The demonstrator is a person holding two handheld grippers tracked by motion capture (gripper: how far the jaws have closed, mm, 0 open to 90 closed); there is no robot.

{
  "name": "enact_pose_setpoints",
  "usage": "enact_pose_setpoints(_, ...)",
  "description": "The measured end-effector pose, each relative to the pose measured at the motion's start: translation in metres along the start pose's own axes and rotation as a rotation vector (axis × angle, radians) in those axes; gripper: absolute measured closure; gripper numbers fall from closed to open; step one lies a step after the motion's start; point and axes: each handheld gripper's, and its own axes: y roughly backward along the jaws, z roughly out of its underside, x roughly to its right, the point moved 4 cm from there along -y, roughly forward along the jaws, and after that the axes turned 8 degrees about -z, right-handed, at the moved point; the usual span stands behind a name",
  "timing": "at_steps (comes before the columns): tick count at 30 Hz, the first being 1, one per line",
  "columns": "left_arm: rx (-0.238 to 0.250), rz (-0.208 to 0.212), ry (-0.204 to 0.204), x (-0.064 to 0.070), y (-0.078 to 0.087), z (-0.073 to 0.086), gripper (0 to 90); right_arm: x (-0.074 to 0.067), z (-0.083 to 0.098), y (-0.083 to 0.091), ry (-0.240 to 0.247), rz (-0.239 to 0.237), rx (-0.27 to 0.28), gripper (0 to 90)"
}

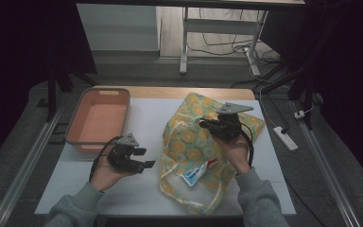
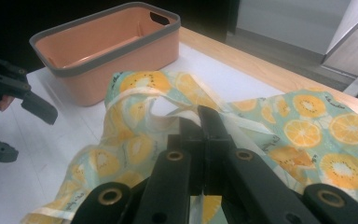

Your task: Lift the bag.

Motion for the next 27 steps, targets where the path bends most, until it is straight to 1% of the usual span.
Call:
enact_pose_setpoints(1, -0.002, -0.008, 0.002, -0.001, -0.001, -0.001, 35.4, 0.000, 0.001, 0.000, -0.002, 0.001, -0.001, 90.0)
enact_pose_setpoints(3, -0.003, -0.012, 0.010, -0.003, -0.004, -0.004, 33.3, -0.001, 0.003, 0.001, -0.004, -0.001, -0.007, 90.0)
enact_pose_setpoints(5, 0.001, -0.031, 0.013, -0.005, -0.007, -0.009, 31.8, -0.001, 0.006, 0.002, -0.005, -0.005, -0.021, 90.0)
enact_pose_setpoints(6, -0.002, -0.040, 0.003, -0.005, -0.009, -0.011, 31.1, -0.002, 0.009, 0.002, -0.007, -0.010, -0.026, 90.0)
enact_pose_setpoints(9, -0.006, -0.045, -0.015, -0.003, -0.018, -0.018, 29.1, -0.005, 0.017, 0.002, -0.012, -0.015, -0.054, 90.0)
enact_pose_setpoints(13, -0.027, -0.065, -0.039, -0.003, -0.033, -0.023, 26.7, -0.008, 0.029, 0.001, -0.018, -0.022, -0.086, 90.0)
enact_pose_setpoints(16, -0.036, -0.077, -0.064, -0.002, -0.042, -0.028, 26.4, -0.009, 0.037, 0.001, -0.021, -0.026, -0.110, 90.0)
enact_pose_setpoints(18, -0.039, -0.088, -0.065, -0.004, -0.047, -0.033, 26.5, -0.010, 0.041, 0.000, -0.024, -0.031, -0.125, 90.0)
enact_pose_setpoints(19, -0.031, -0.104, -0.064, -0.006, -0.049, -0.036, 27.1, -0.011, 0.043, 0.000, -0.024, -0.030, -0.131, 90.0)
enact_pose_setpoints(20, -0.027, -0.108, -0.061, -0.008, -0.051, -0.039, 28.2, -0.011, 0.044, 0.000, -0.025, -0.031, -0.135, 90.0)
enact_pose_setpoints(21, -0.025, -0.094, -0.054, -0.010, -0.054, -0.043, 30.9, -0.012, 0.045, 0.000, -0.026, -0.034, -0.138, 90.0)
enact_pose_setpoints(23, -0.021, -0.096, -0.041, -0.012, -0.061, -0.048, 42.1, -0.014, 0.047, -0.001, -0.022, -0.035, -0.145, 90.0)
enact_pose_setpoints(25, -0.043, -0.100, -0.040, -0.014, -0.069, -0.050, 64.7, -0.015, 0.048, -0.001, -0.021, -0.034, -0.147, 90.0)
enact_pose_setpoints(26, -0.058, -0.110, -0.037, -0.015, -0.072, -0.050, 73.1, -0.016, 0.048, -0.001, -0.021, -0.031, -0.148, 88.7)
enact_pose_setpoints(27, -0.068, -0.097, -0.031, -0.015, -0.075, -0.050, 85.3, -0.016, 0.049, 0.000, -0.018, -0.027, -0.147, 83.6)
